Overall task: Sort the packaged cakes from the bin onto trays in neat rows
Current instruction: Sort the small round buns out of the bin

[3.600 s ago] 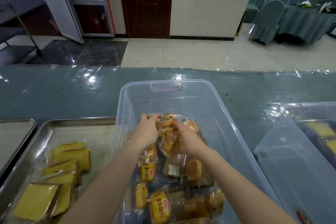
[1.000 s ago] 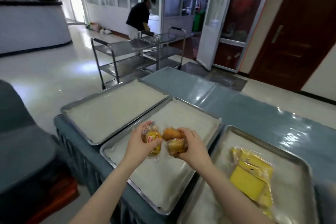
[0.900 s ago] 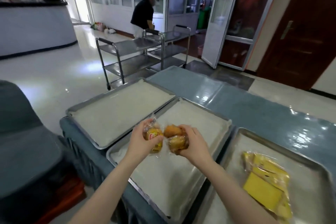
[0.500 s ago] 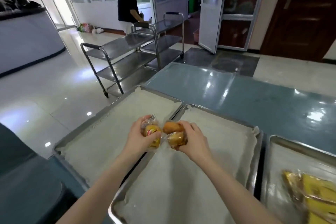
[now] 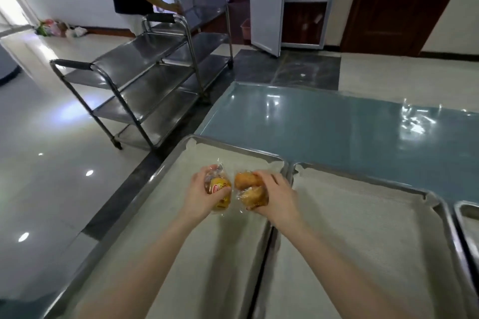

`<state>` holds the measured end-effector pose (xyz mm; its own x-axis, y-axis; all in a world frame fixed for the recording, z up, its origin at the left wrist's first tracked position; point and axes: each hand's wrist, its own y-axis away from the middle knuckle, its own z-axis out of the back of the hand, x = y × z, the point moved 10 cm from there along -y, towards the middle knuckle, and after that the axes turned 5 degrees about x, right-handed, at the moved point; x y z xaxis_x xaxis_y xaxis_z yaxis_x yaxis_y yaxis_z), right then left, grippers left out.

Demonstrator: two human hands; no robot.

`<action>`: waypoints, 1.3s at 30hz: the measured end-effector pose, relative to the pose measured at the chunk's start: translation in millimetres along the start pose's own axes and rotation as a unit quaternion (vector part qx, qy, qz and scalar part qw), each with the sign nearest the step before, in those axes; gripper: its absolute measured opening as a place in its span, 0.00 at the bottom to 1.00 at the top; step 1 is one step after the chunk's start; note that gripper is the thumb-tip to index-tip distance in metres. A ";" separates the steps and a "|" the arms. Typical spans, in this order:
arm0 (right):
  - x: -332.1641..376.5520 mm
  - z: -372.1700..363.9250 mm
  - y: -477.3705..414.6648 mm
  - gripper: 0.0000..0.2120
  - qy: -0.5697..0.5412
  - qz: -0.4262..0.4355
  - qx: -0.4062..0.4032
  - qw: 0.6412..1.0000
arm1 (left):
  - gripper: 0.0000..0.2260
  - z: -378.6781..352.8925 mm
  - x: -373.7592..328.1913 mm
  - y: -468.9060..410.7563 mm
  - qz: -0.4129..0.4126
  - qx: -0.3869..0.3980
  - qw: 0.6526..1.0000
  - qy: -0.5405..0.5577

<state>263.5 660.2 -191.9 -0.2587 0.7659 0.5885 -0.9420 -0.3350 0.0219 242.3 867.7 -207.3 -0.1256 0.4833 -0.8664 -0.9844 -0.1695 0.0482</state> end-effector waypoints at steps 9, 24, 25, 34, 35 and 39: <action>43.8 -57.2 -97.6 0.39 0.033 -0.102 -0.056 0.993 | 0.34 48.0 95.0 -111.4 0.042 0.067 0.997 0.007; 39.8 -92.0 -110.4 0.41 0.110 -0.115 0.080 0.984 | 0.41 73.2 77.5 -139.4 0.019 0.116 0.968 -0.221; 42.1 -83.3 -103.7 0.39 0.110 -0.111 0.070 0.985 | 0.40 76.7 66.8 -133.0 0.011 0.106 0.964 -0.246; 26.8 44.6 38.5 0.23 0.140 -0.085 0.005 0.987 | 0.21 13.3 -80.1 -13.9 -0.169 0.114 0.920 -0.334; 17.7 65.7 65.1 0.21 0.146 -0.093 -0.004 0.985 | 0.19 -2.8 -104.9 7.2 -0.196 0.110 0.914 -0.338; -30.9 147.8 187.0 0.19 0.191 -0.140 -0.024 0.971 | 0.15 -89.6 -198.5 90.1 -0.300 0.118 0.874 -0.364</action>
<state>127.0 492.7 -86.6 -0.0435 0.9739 0.2227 -0.9934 -0.0659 0.0942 189.6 679.5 -75.5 0.4620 0.8566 -0.2298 -0.8868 0.4431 -0.1313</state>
